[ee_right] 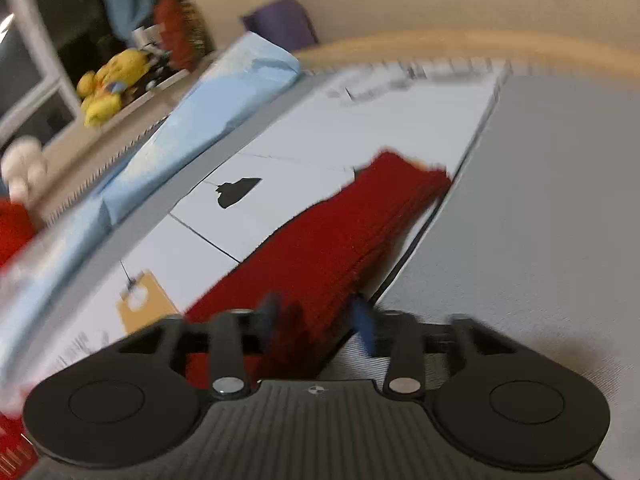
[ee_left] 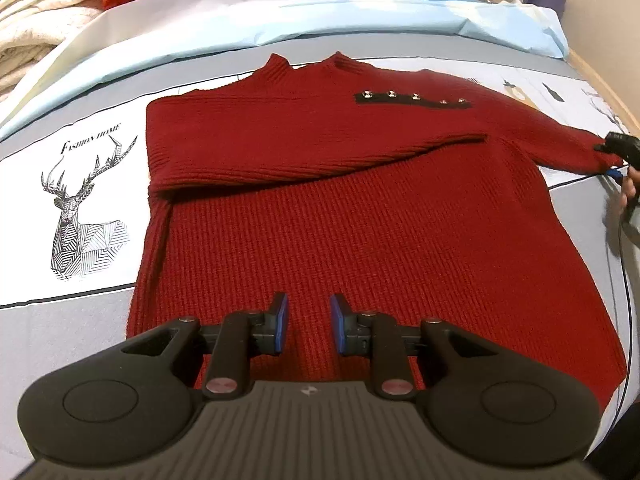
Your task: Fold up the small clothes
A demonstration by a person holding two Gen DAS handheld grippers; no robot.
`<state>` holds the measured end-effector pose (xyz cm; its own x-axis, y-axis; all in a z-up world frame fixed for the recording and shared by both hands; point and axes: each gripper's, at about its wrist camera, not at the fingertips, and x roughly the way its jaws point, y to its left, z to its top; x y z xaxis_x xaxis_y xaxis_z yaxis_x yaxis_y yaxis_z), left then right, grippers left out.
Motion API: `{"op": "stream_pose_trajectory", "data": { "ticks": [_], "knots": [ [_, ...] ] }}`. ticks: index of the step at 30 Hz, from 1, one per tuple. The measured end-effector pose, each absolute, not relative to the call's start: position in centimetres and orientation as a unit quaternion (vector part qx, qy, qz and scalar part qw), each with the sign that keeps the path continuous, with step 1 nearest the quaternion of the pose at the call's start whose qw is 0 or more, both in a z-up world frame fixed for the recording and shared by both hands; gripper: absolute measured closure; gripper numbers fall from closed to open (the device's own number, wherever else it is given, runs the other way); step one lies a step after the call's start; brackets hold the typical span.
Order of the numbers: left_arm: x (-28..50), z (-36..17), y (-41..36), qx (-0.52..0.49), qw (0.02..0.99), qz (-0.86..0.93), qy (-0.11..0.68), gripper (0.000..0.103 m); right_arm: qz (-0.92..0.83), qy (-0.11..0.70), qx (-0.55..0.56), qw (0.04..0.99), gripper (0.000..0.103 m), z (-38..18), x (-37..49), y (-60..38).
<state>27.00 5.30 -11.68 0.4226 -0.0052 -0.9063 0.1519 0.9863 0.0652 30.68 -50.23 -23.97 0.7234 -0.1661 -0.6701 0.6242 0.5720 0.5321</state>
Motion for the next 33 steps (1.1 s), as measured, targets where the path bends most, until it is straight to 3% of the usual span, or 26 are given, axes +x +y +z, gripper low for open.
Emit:
{"op": "stream_pose_trajectory", "data": {
  "ticks": [3,5,6,9,15,17,18,20,21,23,25,26,27,33],
  "knots": [
    [26.9,-11.7,5.4,0.068,0.84,-0.045,0.536,0.078,-0.235,0.274,0.431,0.827,0.058,-24.5,31.1,-51.2],
    [26.8,-11.7,5.5,0.067,0.84,-0.043,0.536,0.078,-0.225,0.27,0.435,0.829,0.083,-24.4,31.6,-51.1],
    [26.9,-11.7,5.6,0.066,0.84,-0.042,0.536,0.078,-0.219,0.267,0.435,0.832,0.09,-24.3,31.9,-51.1],
    [26.9,-11.6,5.7,0.063,0.841,-0.041,0.535,0.078,-0.203,0.25,0.429,0.844,0.091,-22.9,32.4,-50.9],
    [27.1,-11.5,5.5,0.06,0.843,-0.041,0.533,0.078,-0.136,0.018,0.346,0.928,0.093,-13.2,29.5,-48.3],
    [27.0,-11.4,5.6,0.059,0.844,-0.043,0.531,0.078,-0.165,-0.012,0.304,0.938,0.093,-12.3,28.5,-47.1],
    [26.9,-11.3,5.6,0.059,0.845,-0.044,0.53,0.078,-0.197,0.001,0.287,0.937,0.093,-12.8,28.5,-46.7],
    [26.8,-11.3,5.7,0.059,0.845,-0.044,0.53,0.078,-0.262,0.122,0.282,0.915,0.089,-16.1,30.3,-47.1],
    [26.8,-11.2,5.7,0.059,0.845,-0.045,0.53,0.078,-0.277,0.214,0.306,0.885,0.089,-19.0,31.4,-48.0],
    [26.7,-11.1,5.9,0.058,0.845,-0.044,0.53,0.078,-0.289,0.305,0.366,0.83,0.089,-23.1,31.4,-49.5],
    [26.7,-11.0,6.2,0.057,0.846,-0.043,0.529,0.078,-0.295,0.304,0.366,0.829,0.089,-23.7,30.6,-49.9],
    [26.7,-10.9,6.4,0.054,0.846,-0.042,0.528,0.078,-0.3,0.305,0.345,0.835,0.082,-23.1,30.6,-49.6],
    [26.8,-10.8,6.6,0.052,0.847,-0.041,0.527,0.078,-0.304,0.303,0.327,0.842,0.08,-22.5,30.6,-49.4],
    [26.6,-9.7,7.0,0.037,0.856,-0.038,0.515,0.078,-0.417,0.314,0.283,0.805,0.076,-19.1,28.8,-49.8]
  ]
}}
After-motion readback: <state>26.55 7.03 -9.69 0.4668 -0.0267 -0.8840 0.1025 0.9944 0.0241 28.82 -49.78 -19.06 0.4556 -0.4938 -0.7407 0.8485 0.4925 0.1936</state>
